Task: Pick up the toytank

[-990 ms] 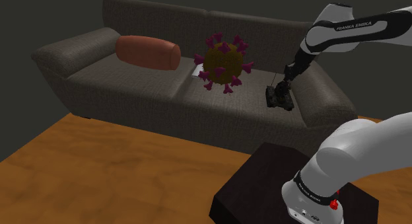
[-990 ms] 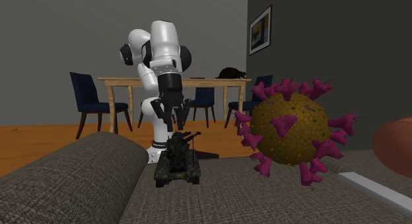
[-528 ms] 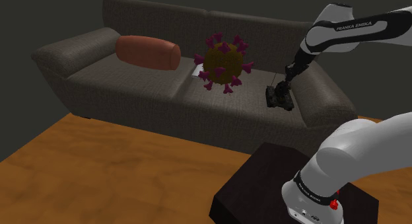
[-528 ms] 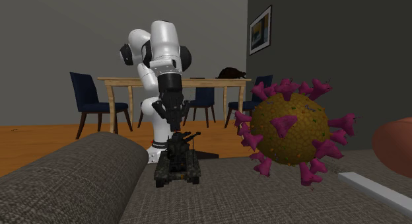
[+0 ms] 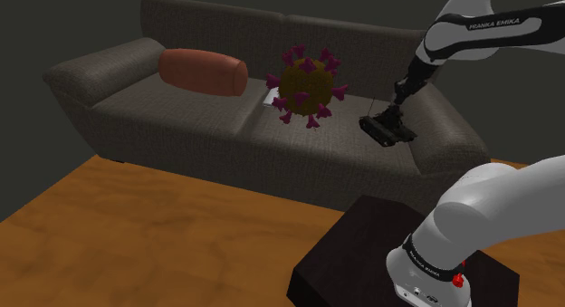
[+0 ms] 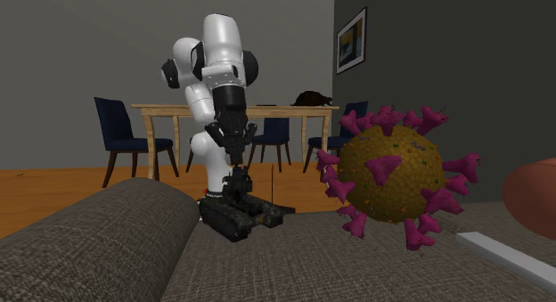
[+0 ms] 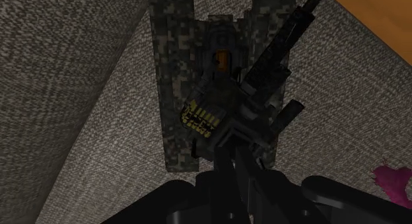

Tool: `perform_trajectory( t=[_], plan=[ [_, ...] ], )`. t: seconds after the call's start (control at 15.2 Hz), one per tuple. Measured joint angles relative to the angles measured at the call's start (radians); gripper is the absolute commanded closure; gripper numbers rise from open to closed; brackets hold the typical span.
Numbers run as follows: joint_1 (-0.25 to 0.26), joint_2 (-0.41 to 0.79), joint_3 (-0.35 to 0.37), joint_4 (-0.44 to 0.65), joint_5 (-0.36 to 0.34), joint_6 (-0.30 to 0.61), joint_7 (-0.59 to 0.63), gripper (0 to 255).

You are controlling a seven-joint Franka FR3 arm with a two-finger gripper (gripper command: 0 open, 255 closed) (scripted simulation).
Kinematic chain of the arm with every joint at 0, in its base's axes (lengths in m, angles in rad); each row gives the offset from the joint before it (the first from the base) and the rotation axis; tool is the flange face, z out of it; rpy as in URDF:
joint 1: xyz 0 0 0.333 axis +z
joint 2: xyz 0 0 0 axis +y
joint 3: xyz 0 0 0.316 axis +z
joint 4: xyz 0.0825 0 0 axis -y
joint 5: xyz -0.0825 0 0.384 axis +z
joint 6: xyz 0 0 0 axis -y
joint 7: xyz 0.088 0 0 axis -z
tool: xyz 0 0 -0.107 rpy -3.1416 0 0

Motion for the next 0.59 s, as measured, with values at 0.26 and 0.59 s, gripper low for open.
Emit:
perform_trajectory(
  t=[0.26,0.59],
  plan=[
    [0.001,-0.014,0.017,0.045,0.008,-0.058,0.000,255],
    [0.006,-0.020,0.034,0.101,0.020,-0.121,-0.002,255]
  ],
)
